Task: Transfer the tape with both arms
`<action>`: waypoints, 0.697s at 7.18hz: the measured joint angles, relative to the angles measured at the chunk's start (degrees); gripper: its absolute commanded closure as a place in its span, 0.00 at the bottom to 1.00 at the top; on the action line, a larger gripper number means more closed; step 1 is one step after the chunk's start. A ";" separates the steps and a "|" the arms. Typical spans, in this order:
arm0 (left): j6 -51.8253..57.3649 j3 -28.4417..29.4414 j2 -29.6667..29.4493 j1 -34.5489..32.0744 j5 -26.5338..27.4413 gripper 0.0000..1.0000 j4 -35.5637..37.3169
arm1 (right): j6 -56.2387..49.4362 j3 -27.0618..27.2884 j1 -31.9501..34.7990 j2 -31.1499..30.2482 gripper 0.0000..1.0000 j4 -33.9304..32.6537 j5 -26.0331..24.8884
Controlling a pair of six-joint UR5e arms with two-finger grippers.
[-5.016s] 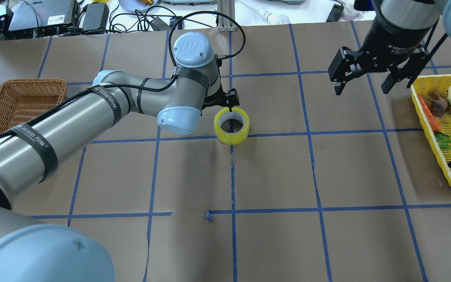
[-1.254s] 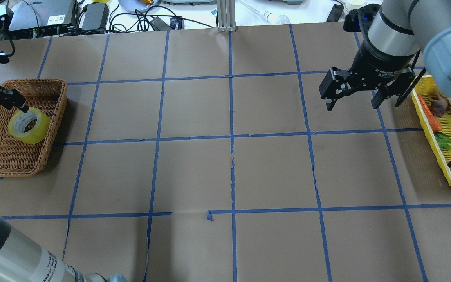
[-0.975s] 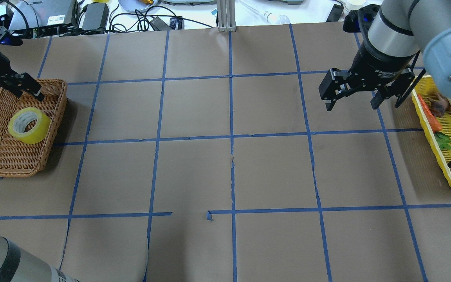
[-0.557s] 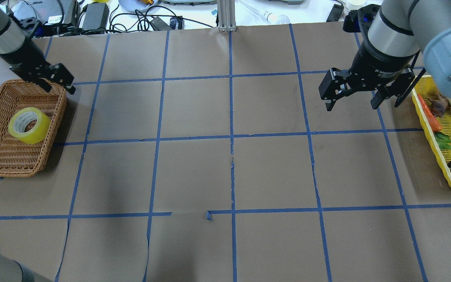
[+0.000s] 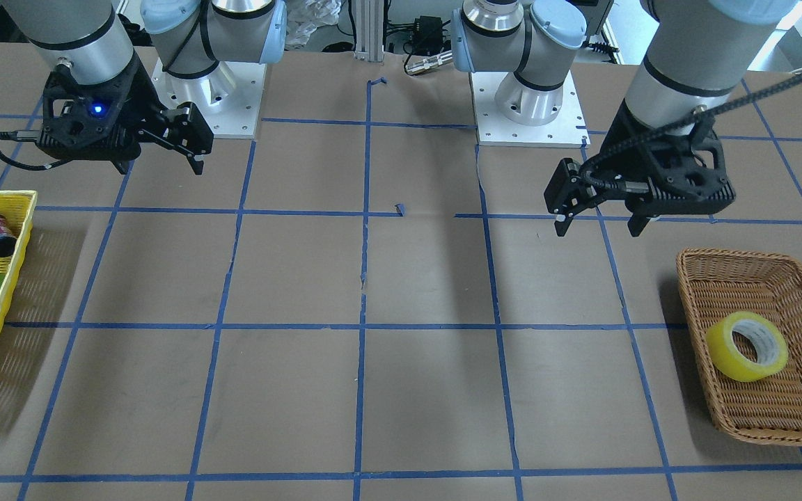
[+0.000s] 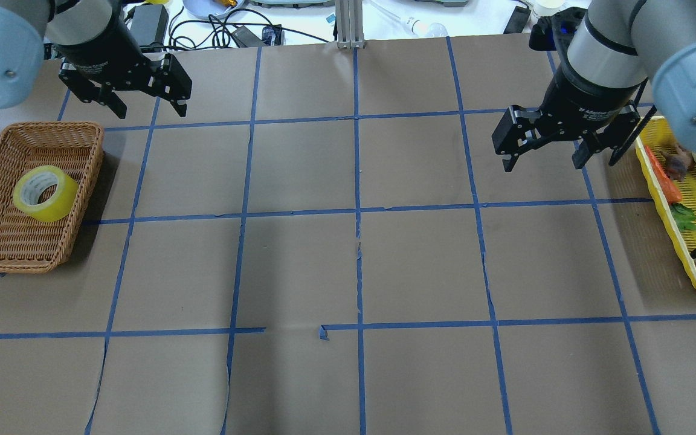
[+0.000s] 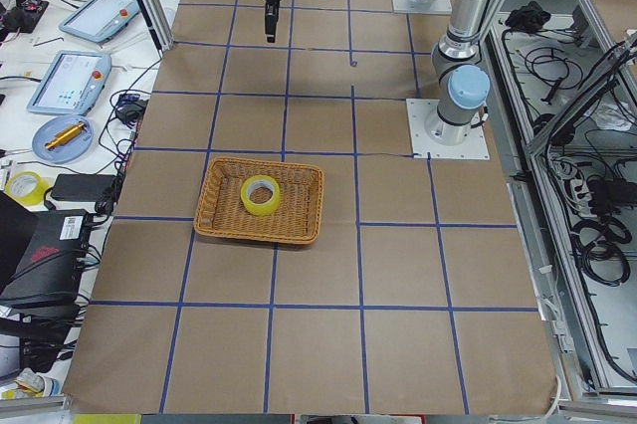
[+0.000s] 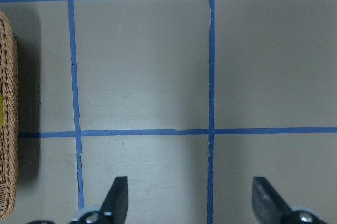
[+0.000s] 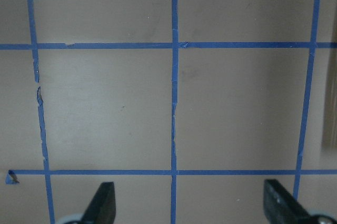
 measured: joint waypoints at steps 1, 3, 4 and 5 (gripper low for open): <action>-0.65 -0.32 2.03 -0.99 -0.05 0.00 -0.07 | 0.02 0.00 0.00 0.00 0.00 0.00 -0.08; -0.84 -0.72 4.37 -1.93 0.35 0.00 -0.59 | 0.03 0.00 0.00 -0.02 0.00 0.04 -0.14; -0.80 -0.90 4.96 -2.01 0.44 0.00 -1.45 | 0.04 0.03 0.00 -0.12 0.00 0.02 -0.14; -0.78 -1.20 5.29 -2.04 0.49 0.00 -2.06 | 0.04 0.06 0.00 -0.20 0.00 0.01 -0.21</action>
